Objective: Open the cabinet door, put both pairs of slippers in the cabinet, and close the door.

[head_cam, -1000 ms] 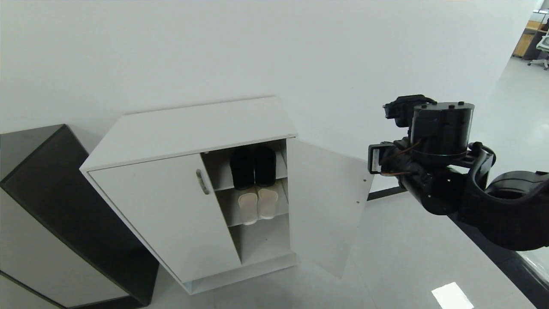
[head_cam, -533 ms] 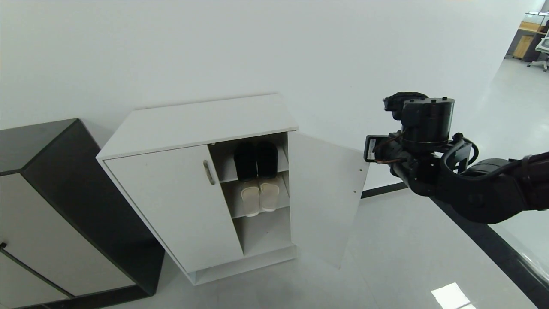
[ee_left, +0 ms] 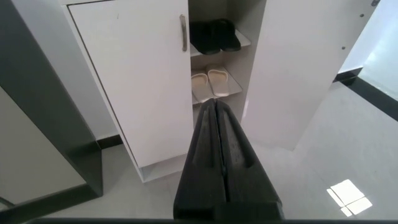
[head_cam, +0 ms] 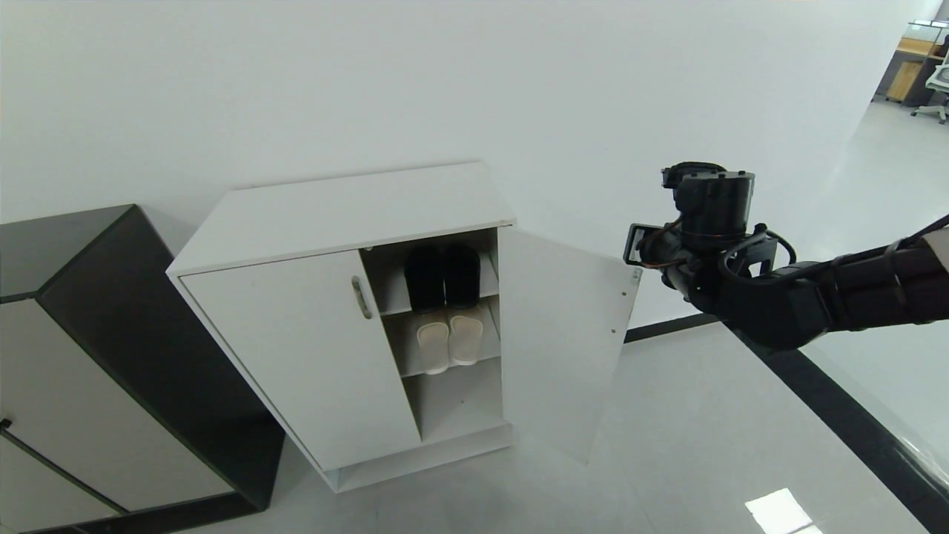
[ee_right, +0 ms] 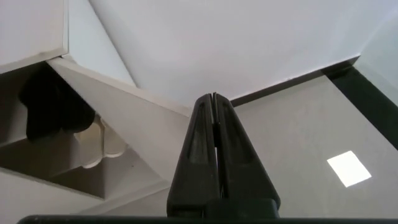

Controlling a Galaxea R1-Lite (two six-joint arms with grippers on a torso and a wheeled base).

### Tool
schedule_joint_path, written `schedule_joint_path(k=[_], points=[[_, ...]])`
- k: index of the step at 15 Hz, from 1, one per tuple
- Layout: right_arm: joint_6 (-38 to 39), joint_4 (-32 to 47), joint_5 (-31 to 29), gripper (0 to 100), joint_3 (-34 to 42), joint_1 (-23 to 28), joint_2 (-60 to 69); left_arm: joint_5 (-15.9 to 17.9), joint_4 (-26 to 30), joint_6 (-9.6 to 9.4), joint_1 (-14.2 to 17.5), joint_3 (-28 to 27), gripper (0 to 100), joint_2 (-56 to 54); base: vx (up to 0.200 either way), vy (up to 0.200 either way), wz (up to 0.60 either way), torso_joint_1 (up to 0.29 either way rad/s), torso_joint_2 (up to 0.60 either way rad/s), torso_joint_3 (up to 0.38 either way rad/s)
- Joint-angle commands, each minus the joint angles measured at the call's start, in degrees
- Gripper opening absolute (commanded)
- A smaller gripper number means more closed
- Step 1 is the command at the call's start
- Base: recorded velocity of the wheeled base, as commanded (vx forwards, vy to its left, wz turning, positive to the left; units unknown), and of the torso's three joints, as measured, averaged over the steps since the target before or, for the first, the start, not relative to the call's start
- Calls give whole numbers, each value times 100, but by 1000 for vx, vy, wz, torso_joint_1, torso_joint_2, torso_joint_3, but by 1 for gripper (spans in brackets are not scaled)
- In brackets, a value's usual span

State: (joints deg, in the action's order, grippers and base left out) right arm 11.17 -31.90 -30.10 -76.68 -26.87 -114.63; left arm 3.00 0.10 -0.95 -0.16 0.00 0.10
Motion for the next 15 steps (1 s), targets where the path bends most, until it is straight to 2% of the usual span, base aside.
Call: schedule_joint_path(k=[1, 15], points=[[0, 0, -5, 0, -172, 164, -341, -1, -1, -2, -2, 0, 0, -1, 0, 0, 0, 0, 0, 0], [26, -18, 118, 0, -216, 235, -754, -1, -1, 7, -2, 0, 0, -1, 0, 0, 0, 0, 0, 0]])
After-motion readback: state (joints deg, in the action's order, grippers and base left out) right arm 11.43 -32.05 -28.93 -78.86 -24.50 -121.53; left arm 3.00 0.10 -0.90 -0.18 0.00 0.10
